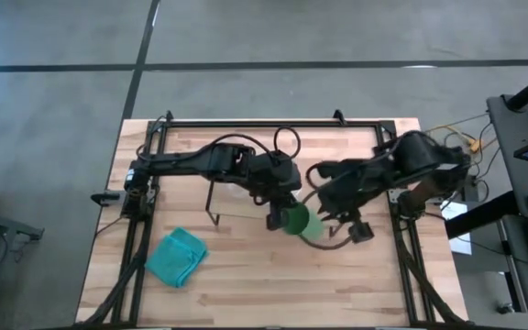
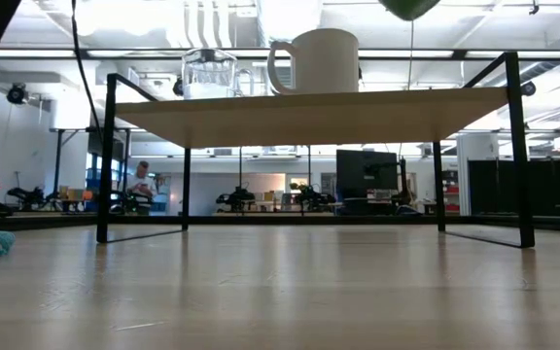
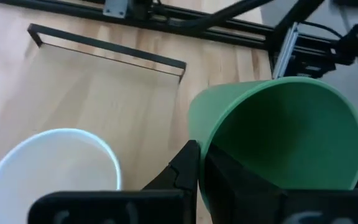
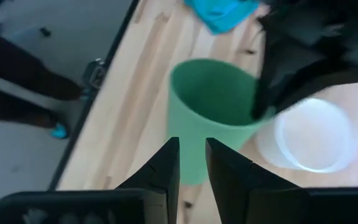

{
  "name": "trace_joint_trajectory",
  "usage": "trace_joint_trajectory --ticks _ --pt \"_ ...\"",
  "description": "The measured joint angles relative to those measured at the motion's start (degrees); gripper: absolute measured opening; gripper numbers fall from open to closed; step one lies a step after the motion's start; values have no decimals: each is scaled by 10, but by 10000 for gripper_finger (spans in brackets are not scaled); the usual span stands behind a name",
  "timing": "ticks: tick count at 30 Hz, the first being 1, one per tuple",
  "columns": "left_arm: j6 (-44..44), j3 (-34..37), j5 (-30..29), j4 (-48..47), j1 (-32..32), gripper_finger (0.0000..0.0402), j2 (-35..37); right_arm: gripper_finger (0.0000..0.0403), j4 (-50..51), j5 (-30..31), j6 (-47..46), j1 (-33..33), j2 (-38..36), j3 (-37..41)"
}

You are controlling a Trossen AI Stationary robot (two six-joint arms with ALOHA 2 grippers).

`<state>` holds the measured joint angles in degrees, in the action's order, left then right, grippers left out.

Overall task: Stack small to large cups/mugs on shelf
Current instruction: Move the green cup to the bottom middle of the table

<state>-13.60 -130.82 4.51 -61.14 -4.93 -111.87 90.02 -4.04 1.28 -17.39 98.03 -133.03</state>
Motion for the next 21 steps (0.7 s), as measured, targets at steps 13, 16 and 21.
trace_joint_trajectory --ticks 13,16,21 --pt "-11 3 59 -178 -28 0 -14 104 -44 -60 -40 -5 59 -1" --pt "-12 4 64 -195 -39 0 -17 104 -38 -60 -33 -7 78 -1" --pt "-15 3 65 -190 -48 0 -19 105 -97 -60 0 -26 107 -1"
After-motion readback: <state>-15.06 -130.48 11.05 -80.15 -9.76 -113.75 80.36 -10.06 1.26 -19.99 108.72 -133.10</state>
